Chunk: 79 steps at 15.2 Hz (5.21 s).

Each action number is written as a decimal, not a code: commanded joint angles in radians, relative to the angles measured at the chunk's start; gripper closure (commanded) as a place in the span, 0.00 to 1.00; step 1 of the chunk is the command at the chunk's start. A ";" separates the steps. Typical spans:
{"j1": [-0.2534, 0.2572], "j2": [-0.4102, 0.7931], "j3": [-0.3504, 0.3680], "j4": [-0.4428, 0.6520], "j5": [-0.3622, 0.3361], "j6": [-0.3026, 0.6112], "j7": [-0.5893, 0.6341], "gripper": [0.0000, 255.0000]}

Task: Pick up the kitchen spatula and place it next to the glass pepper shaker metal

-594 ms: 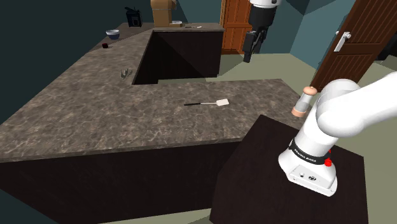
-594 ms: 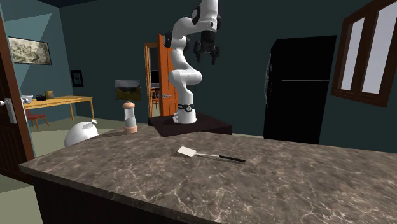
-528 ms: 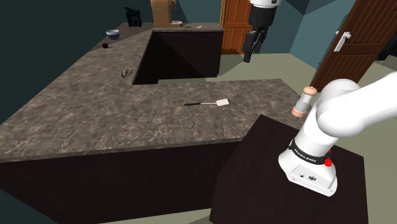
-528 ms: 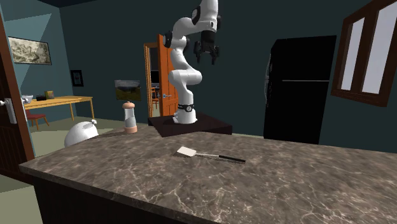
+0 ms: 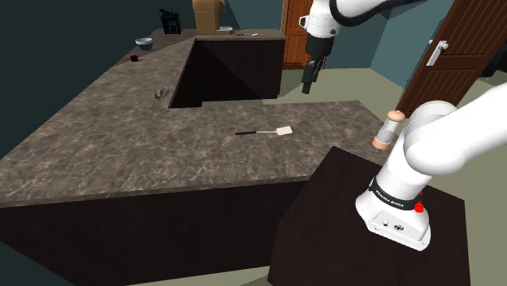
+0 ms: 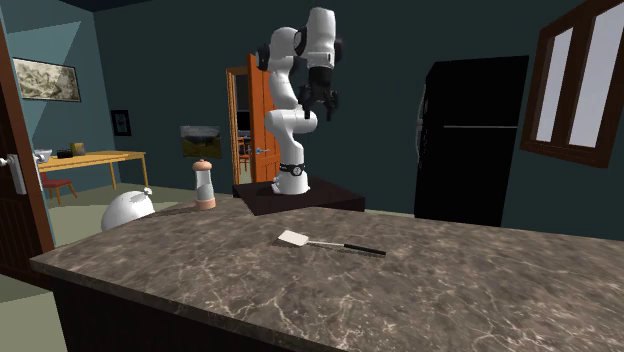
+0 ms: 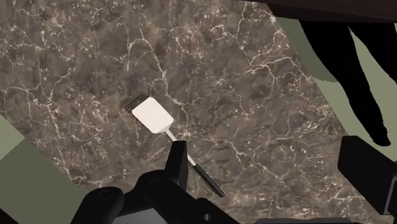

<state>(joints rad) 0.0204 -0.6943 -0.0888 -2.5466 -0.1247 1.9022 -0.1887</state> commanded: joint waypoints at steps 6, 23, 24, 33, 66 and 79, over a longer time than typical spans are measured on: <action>0.024 0.227 -0.119 -0.010 -0.020 0.251 -0.207 0.00; 0.053 0.958 -0.210 0.297 0.334 0.634 -0.883 0.00; 0.040 1.000 -0.195 0.328 0.356 0.641 -0.919 0.00; -0.015 1.190 -0.125 0.437 0.436 0.711 -1.032 0.00; 0.017 1.063 -0.169 0.428 0.372 0.597 -0.981 1.00; 0.039 0.938 -0.201 0.451 0.302 0.455 -0.927 1.00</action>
<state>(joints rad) 0.0600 0.2505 -0.2877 -2.1013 0.1813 2.3701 -1.1171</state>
